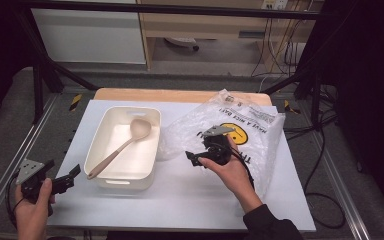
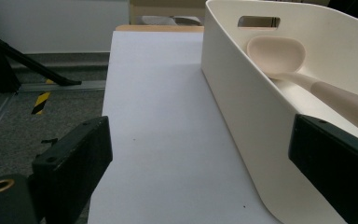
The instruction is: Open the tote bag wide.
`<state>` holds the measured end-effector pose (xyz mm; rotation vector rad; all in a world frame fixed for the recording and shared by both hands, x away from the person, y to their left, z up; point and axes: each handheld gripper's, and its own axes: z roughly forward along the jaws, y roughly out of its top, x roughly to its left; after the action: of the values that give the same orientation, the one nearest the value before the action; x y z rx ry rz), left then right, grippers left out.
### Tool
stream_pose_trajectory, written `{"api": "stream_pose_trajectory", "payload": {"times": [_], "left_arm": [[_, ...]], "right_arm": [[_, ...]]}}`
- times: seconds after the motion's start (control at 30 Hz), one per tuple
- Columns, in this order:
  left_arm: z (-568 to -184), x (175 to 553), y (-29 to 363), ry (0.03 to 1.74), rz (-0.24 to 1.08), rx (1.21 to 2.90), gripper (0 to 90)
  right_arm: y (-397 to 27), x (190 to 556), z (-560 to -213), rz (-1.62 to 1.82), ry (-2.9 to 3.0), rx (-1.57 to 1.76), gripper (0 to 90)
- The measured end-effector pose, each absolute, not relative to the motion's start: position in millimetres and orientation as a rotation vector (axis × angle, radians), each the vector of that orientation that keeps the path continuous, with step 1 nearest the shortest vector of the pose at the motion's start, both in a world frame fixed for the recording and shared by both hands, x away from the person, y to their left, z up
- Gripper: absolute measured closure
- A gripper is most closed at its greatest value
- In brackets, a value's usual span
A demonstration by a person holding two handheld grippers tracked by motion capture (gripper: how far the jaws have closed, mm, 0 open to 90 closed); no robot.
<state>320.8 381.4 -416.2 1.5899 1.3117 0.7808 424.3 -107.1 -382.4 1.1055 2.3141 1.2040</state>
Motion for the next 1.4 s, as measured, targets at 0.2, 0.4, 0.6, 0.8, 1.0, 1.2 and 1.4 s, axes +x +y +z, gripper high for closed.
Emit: {"api": "stream_pose_trajectory", "payload": {"times": [0.2, 0.4, 0.6, 0.8, 1.0, 1.2, 1.4], "left_arm": [[-415.5, 320.8, 381.7, 1.299, 0.775, 1.587, 5.6], [-414.9, 320.9, 380.1, 1.290, 0.769, 1.589, 5.6], [-415.0, 320.8, 379.8, 1.292, 0.769, 1.590, 5.6], [-415.1, 321.3, 379.0, 1.292, 0.770, 1.598, 5.7], [-415.5, 321.3, 378.9, 1.293, 0.770, 1.602, 5.7], [-415.6, 321.4, 378.7, 1.292, 0.765, 1.603, 5.6], [-415.8, 321.6, 378.5, 1.293, 0.763, 1.603, 5.6]], "right_arm": [[-126.1, 421.2, -383.4, 1.225, 2.278, 1.146, 5.8], [-148.9, 419.2, -388.2, 1.215, 2.234, 1.171, 5.2], [-173.6, 416.7, -399.7, 1.194, 2.214, 1.228, 5.7], [-185.4, 424.0, -413.0, 1.141, 2.226, 1.247, 5.8], [-182.0, 432.3, -427.3, 1.091, 2.272, 1.244, 5.8], [-173.6, 439.0, -440.2, 1.026, 2.315, 1.235, 6.0], [-170.4, 440.5, -447.5, 0.995, 2.345, 1.235, 5.5]]}}
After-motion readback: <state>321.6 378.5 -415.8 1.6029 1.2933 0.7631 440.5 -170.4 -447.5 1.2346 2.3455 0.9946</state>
